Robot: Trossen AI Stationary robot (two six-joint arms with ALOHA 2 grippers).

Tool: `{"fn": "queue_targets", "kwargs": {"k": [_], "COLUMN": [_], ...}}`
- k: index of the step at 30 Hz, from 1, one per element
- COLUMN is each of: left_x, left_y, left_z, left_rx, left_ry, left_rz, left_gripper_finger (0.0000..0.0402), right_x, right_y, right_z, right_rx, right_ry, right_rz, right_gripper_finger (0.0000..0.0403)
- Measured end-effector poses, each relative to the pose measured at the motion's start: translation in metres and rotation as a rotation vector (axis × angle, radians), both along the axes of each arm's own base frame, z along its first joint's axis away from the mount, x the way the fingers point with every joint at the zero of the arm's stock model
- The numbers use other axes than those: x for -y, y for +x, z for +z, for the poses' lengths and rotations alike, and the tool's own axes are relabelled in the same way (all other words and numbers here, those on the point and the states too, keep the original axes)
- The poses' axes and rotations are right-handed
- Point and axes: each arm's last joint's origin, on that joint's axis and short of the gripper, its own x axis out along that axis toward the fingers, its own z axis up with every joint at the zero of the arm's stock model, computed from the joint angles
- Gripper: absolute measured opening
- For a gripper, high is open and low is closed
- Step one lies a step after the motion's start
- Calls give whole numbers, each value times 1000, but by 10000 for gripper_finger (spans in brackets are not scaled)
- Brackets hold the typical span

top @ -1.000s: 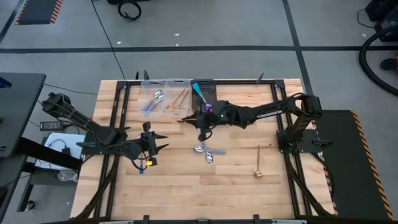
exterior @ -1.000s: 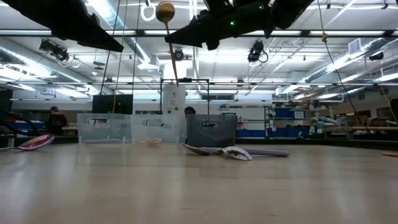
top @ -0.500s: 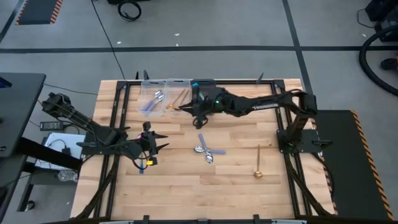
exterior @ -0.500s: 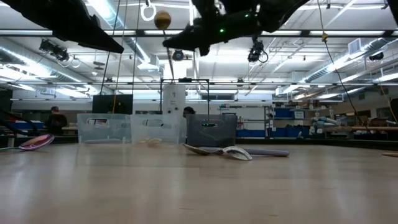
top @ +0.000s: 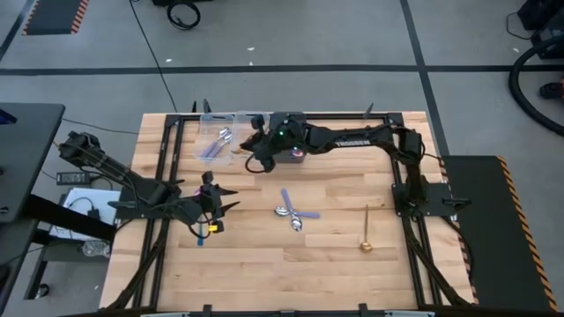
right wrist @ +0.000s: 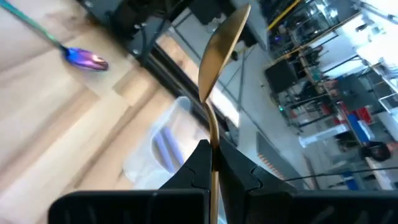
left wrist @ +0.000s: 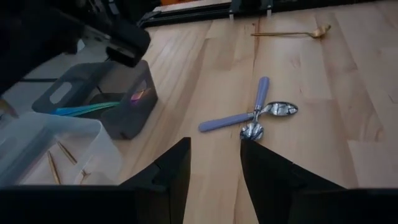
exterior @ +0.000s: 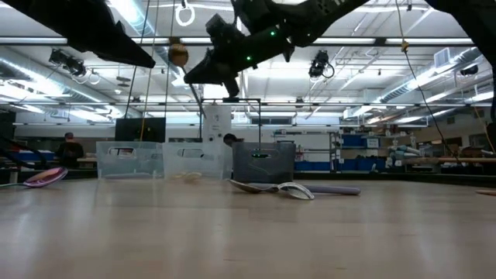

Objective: Sort silverware by color (type)
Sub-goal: Put the gold spoon into the right transparent bin

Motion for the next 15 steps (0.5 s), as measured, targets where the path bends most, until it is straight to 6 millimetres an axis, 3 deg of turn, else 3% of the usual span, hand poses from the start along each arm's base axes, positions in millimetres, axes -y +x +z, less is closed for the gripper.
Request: {"fn": "queue_targets", "kwargs": {"k": [11,15], "left_x": [-3,-7], "left_y": [-26,-31], "left_z": [18,23], "left_rx": [71,93], "left_ry": [-96,-90], "left_rz": [-30,-32], "left_gripper_finger": [146,146], "right_x": [32,47], "right_y": [-12,-6], "right_z": [-8,-31], "right_rx": [-88,-108], "right_ry": [-54,-62], "right_rz": [-11,-31], "right_gripper_finger": [18,18]}}
